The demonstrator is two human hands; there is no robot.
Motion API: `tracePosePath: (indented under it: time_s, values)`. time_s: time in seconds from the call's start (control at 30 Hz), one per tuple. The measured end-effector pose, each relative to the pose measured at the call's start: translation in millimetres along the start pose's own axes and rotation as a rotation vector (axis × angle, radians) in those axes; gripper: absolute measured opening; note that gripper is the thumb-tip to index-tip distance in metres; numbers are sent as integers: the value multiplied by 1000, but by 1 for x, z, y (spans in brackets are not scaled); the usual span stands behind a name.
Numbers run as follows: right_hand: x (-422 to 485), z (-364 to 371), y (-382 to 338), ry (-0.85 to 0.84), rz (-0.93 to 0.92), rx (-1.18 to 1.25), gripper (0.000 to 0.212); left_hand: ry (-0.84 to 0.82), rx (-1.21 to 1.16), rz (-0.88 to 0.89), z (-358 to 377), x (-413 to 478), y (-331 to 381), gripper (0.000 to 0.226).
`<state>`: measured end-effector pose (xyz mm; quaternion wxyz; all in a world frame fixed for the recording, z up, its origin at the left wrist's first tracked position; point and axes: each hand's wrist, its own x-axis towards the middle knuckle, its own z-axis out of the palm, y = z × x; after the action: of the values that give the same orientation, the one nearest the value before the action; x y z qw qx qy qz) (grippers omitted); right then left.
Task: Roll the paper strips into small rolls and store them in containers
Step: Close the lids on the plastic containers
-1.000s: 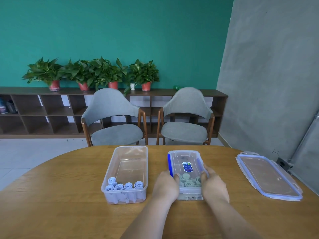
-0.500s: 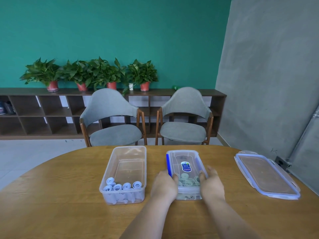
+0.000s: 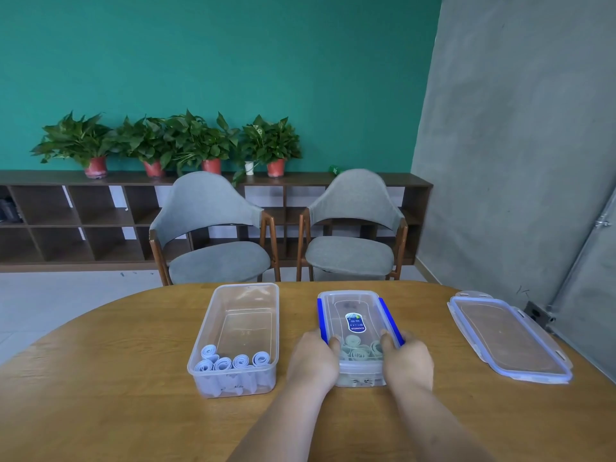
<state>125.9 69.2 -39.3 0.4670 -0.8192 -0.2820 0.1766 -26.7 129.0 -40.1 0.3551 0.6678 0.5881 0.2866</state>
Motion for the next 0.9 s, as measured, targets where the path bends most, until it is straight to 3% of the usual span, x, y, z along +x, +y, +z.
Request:
tracePosePath:
  time_s: [0.63, 0.9]
  values:
    - [-2, -2, -1, 17, -48, -77, 41, -12, 36, -44, -3, -5, 5, 28]
    - [-1, -6, -6, -45, -39, -120, 36, 36, 178, -61, -3, -12, 18, 30]
